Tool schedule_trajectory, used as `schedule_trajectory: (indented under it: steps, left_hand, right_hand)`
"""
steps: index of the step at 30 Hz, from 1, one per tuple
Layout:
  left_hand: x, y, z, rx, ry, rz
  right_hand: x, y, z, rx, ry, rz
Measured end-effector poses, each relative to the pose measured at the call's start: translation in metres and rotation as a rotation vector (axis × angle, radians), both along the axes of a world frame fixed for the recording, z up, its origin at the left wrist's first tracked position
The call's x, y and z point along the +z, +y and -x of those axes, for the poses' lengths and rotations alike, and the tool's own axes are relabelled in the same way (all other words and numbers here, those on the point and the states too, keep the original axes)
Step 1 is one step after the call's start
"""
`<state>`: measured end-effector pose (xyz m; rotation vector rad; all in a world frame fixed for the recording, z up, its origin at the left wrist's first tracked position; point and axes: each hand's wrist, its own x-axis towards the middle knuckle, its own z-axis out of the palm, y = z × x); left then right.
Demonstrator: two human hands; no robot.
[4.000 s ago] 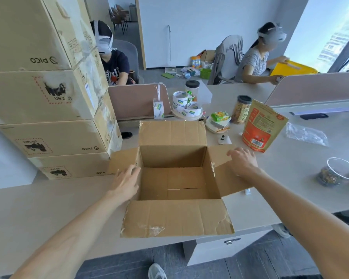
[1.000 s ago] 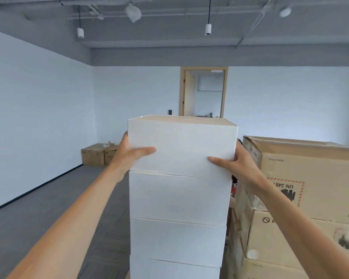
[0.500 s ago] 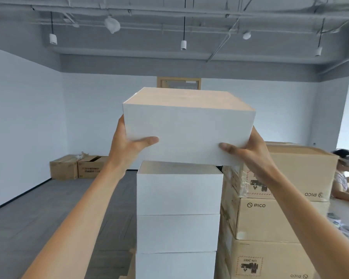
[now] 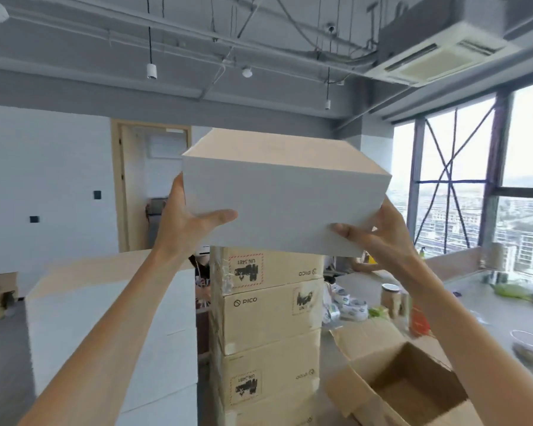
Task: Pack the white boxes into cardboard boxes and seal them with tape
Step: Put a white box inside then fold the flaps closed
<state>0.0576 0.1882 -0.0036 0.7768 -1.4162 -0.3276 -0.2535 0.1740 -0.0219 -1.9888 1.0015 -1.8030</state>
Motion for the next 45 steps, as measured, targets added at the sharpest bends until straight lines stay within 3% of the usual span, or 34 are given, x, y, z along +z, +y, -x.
schedule_trajectory:
  steps: [9, 16, 30, 38, 45]
  left_hand:
    - [-0.054, -0.066, 0.226, -0.216, -0.040, -0.112]
    - [-0.145, -0.107, 0.347, -0.260, -0.057, -0.312]
    - [-0.346, -0.218, 0.433, -0.100, -0.050, -0.626]
    - [-0.377, -0.222, 0.459, 0.033, -0.053, -0.740]
    - [-0.384, -0.209, 0.510, 0.224, 0.072, -0.806]
  right_hand:
    - [-0.062, 0.007, 0.218, -0.257, -0.036, -0.101]
    - [-0.138, -0.012, 0.338, -0.318, 0.021, -0.268]
    - [-0.291, -0.190, 0.437, -0.221, 0.303, -0.624]
    - [-0.329, -0.259, 0.462, -0.020, 0.362, -0.799]
    - [-0.335, -0.316, 0.498, 0.235, 0.474, -0.684]
